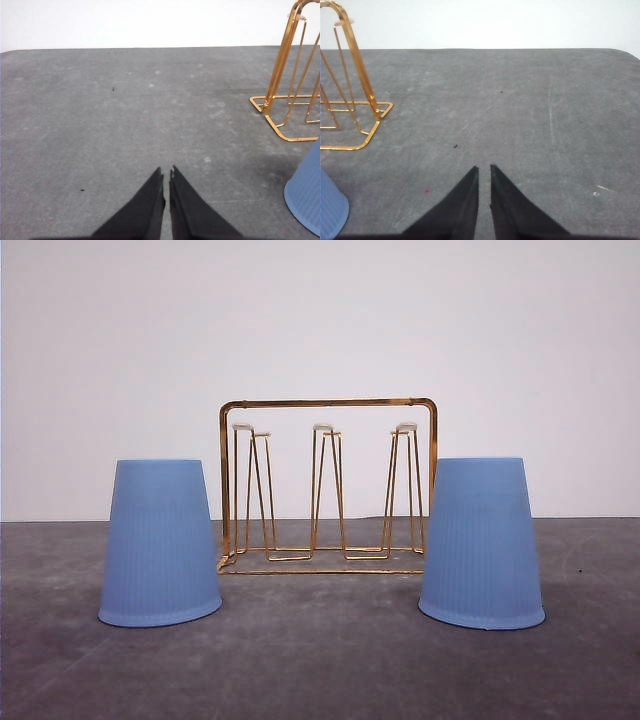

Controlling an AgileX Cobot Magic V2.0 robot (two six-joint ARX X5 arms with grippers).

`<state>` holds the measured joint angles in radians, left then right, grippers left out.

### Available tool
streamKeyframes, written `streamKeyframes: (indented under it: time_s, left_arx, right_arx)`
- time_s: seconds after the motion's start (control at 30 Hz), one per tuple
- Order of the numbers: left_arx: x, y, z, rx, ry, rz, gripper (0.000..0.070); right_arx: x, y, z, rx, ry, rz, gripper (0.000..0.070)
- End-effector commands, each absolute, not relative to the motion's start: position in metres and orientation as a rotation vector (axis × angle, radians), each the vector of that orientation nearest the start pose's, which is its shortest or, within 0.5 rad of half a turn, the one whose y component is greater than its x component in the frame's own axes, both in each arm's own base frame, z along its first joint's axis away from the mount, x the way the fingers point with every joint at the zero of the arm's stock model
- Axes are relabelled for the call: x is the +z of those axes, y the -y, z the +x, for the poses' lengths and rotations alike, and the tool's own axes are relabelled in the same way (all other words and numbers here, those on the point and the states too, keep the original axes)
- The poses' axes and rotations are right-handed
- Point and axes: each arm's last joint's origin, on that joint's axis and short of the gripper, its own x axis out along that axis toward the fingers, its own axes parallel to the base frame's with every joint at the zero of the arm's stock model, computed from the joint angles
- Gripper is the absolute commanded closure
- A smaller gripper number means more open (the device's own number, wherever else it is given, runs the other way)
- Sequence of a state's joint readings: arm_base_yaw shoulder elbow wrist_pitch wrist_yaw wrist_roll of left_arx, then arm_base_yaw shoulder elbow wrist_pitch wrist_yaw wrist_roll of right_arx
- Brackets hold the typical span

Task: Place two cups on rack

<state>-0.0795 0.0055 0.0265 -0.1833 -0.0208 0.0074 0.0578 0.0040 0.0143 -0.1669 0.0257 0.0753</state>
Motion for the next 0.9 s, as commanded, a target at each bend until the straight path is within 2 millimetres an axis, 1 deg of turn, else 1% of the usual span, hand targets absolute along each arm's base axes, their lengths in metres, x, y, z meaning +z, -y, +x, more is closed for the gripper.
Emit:
streamKeyframes:
  time_s: [0.0, 0.1, 0.13, 0.23, 0.3, 0.37, 0.4, 0.5, 0.6, 0.77, 0.87]
  left_arx:
    - [0.15, 0.007, 0.095, -0.06, -0.178, 0.015, 0.07]
    - [0.15, 0.007, 0.095, -0.06, -0.177, 0.011, 0.07]
    - [0.15, 0.007, 0.095, -0.058, -0.177, -0.014, 0.07]
    - [0.15, 0.007, 0.095, -0.046, -0.181, -0.158, 0.07]
    - [0.15, 0.007, 0.095, -0.036, -0.182, -0.263, 0.07]
    - [0.153, 0.007, 0.096, -0.034, -0.152, -0.343, 0.07]
    - [0.156, 0.007, 0.096, -0.038, -0.124, -0.366, 0.07]
    - [0.174, 0.007, 0.094, -0.054, -0.036, -0.384, 0.07]
    - [0.197, 0.006, 0.087, -0.049, -0.008, -0.361, 0.0697]
    - [0.239, 0.003, 0.07, 0.005, -0.038, -0.35, 0.0697]
    - [0.259, 0.003, 0.063, 0.023, -0.116, -0.343, 0.0697]
  right_arx:
    - [0.152, -0.005, 0.096, 0.024, -0.149, 0.071, 0.0659]
    - [0.152, -0.005, 0.096, 0.024, -0.149, 0.071, 0.0659]
    - [0.152, -0.005, 0.096, 0.025, -0.149, 0.072, 0.0659]
    - [0.152, -0.005, 0.096, 0.026, -0.148, 0.077, 0.0659]
    - [0.154, -0.005, 0.096, 0.024, -0.134, 0.113, 0.0659]
    - [0.16, -0.005, 0.097, 0.026, -0.079, 0.161, 0.0669]
    - [0.164, -0.005, 0.097, 0.03, -0.044, 0.193, 0.0688]
    - [0.183, -0.005, 0.093, 0.036, 0.036, 0.248, 0.0692]
    - [0.207, -0.003, 0.086, 0.009, 0.067, 0.262, 0.0693]
    - [0.25, -0.001, 0.069, -0.029, 0.024, 0.256, 0.0693]
    - [0.271, -0.001, 0.064, -0.022, -0.043, 0.247, 0.0693]
